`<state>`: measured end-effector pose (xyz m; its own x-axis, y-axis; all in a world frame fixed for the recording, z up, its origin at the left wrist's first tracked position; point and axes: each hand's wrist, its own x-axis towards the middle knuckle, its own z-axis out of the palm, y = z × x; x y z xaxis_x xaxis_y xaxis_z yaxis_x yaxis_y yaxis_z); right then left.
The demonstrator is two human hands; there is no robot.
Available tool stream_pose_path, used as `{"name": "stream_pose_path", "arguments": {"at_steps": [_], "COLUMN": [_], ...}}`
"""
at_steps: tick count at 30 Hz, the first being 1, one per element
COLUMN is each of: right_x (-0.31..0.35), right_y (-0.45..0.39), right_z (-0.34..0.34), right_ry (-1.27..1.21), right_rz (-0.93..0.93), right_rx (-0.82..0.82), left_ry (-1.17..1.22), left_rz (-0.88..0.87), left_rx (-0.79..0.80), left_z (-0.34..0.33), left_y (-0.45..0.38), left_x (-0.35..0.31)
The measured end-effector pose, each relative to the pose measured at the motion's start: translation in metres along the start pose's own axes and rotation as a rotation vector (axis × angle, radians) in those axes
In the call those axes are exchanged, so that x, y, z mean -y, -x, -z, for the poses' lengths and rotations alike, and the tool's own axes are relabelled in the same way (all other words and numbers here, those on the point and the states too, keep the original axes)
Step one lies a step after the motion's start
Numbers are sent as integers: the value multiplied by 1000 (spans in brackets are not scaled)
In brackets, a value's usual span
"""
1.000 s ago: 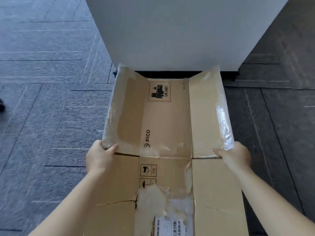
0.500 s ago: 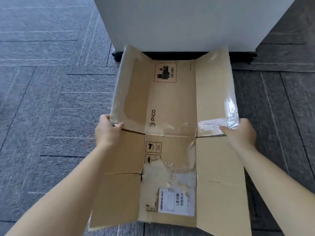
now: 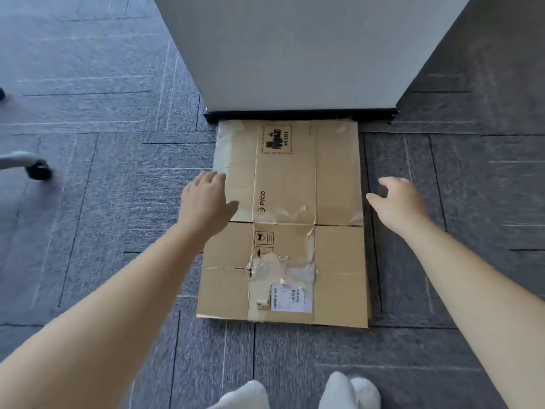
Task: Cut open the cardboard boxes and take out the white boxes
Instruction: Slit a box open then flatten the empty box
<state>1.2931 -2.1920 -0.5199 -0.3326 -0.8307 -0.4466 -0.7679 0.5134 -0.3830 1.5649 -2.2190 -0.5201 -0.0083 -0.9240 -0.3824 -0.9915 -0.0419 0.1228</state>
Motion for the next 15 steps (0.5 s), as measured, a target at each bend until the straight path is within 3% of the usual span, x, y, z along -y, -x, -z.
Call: {"name": "stream_pose_path", "arguments": {"at_steps": [8, 15], "right_x": [82, 95], "right_y": [123, 234], "right_z": [251, 460], "right_ry": [16, 21], "right_rz": [153, 137], "right_rx": [36, -151], "left_ry": [-118, -124], "left_rz": [-258, -486], "left_rx": [-36, -102], "left_z": [265, 451], "left_y": [105, 190], "left_x": [-108, -221]}}
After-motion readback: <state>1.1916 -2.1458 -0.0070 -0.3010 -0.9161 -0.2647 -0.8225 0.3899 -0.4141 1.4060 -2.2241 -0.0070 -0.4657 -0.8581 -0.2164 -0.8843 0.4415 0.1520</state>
